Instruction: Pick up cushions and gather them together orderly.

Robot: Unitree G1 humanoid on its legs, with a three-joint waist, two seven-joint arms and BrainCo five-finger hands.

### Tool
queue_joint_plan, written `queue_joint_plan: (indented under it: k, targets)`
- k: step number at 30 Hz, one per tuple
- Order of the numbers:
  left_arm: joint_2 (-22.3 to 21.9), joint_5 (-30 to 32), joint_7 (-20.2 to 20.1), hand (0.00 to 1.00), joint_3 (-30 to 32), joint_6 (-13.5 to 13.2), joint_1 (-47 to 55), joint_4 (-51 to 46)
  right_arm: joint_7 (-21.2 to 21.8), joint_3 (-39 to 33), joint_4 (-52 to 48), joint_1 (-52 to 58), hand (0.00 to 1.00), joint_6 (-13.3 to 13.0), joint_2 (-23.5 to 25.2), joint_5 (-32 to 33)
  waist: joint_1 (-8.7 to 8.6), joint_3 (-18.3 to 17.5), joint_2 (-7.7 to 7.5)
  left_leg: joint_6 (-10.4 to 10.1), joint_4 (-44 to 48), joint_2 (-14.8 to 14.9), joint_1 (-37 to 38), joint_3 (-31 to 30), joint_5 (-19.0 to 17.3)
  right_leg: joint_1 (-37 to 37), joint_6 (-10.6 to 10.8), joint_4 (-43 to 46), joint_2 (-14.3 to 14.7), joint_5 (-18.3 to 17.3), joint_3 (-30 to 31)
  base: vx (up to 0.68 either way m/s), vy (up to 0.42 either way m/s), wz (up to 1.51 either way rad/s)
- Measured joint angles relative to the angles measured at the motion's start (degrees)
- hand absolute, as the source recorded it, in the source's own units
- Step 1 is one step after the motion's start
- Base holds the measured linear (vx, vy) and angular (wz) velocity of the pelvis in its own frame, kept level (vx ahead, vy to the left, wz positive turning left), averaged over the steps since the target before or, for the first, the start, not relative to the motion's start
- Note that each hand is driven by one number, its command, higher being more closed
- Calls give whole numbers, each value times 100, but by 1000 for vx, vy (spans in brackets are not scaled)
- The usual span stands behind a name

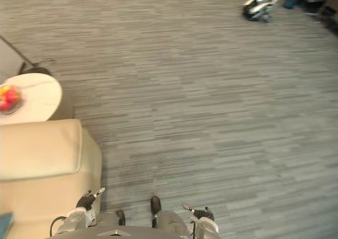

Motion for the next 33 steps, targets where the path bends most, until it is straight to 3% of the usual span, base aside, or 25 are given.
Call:
queue_joint_plan:
  k: [3,5,7,9,10,13,15,16,17,18,19,21,22,24,27,30,33]
  targets:
    - [16,9,-3,0,-10,4,-72,198,16,9,4,5,0,2,56,-2,-55,-56,-74,70,-243,-51,336,475,87,-68,33,106,55,88,368,221,115,-78]
    - [-1,9,-3,0,-26,5,-93,222,67,41,94,-106,0,0,71,-2,-76,-59,10,107,-220,-136,388,709,143,-182,39,116,87,222,475,223,126,-106]
    - [-60,7,0,0,-28,5,-112,237,81,61,203,-203,0,-5,-40,-7,-92,-75,158,130,-20,-149,433,822,189,-223,-186,73,28,472,-395,147,33,-118]
    - [-44,4,0,0,-96,-5,-155,231,80,83,228,-280,0,-4,-39,-15,-31,-23,112,160,571,-215,155,868,127,-188,-449,-25,-238,612,-1625,18,-80,-95]
    - [-61,4,-3,0,-184,-14,-126,230,80,92,290,-303,0,-3,-81,-11,-52,-35,220,281,-344,-248,401,832,292,-168,-520,-99,-212,604,-2043,-44,-58,-79]
    - [25,5,-2,0,-463,-2,-210,247,84,107,285,-436,0,-4,-148,-19,-173,65,320,311,-873,-334,622,906,331,-258,-553,118,-368,-65,-2512,-19,40,-49]
    - [78,7,-4,0,-519,-1,-236,247,85,28,328,-412,0,-5,-132,-17,-133,85,268,268,-921,-313,727,1105,256,-234,-490,197,-412,-143,-2682,-6,30,-38]
    - [129,8,-4,0,-517,4,-194,298,83,6,356,-395,0,-16,-120,-7,-125,85,253,192,-845,-248,751,1249,138,-229,-480,255,-355,-157,-2665,-22,-66,-81]
    - [129,11,-7,0,-456,17,-65,325,87,52,305,-375,0,-55,-126,-1,-143,129,325,-134,-349,6,733,1585,-221,-258,-540,741,-272,-528,-2656,-2,-96,-89]
    - [118,3,-8,0,-431,15,-15,320,84,72,264,-352,0,-67,-119,-7,-123,125,318,-215,-33,84,733,1659,-327,-227,-538,897,-291,-674,-2617,96,-107,-98]
    - [98,8,-17,0,-300,12,4,299,82,81,186,-284,0,-85,-73,11,-109,149,199,-183,981,297,558,1805,-478,-174,-541,1068,-286,-846,-2496,106,-76,-72]
    - [75,8,-26,0,-208,-1,20,53,73,177,98,-253,0,-67,-7,42,-53,207,186,314,3017,731,-318,1409,-136,-36,-620,1078,-128,-935,-2093,111,-115,-95]
    - [25,10,-25,0,-209,-15,41,-117,72,208,56,-260,0,-70,-31,49,35,267,178,151,3439,746,-654,1038,-284,30,-642,1072,-33,-968,-1816,149,-93,-116]
    - [-23,7,-27,0,-224,-39,27,-174,70,151,-19,-264,0,-71,-58,114,50,320,302,105,3293,650,-1021,640,-421,158,-591,997,48,-998,-1552,192,-10,-101]
    - [-116,8,-26,0,-205,-79,50,-347,57,139,-18,-247,0,-69,-78,231,143,339,317,29,1838,185,-1469,-4,-306,447,-467,854,65,-1103,-967,216,23,-83]
    - [-158,1,-22,0,-108,-146,56,-404,50,157,-13,-266,0,-83,-72,237,260,325,333,-173,285,-55,-1596,-502,263,577,-396,637,114,-1153,-507,307,93,-103]
    - [-149,-1,-43,0,7,-166,100,-480,35,158,-17,-178,0,-77,-2,232,386,154,257,76,79,-104,-1728,-714,909,618,-313,840,135,-1522,12,435,176,-88]
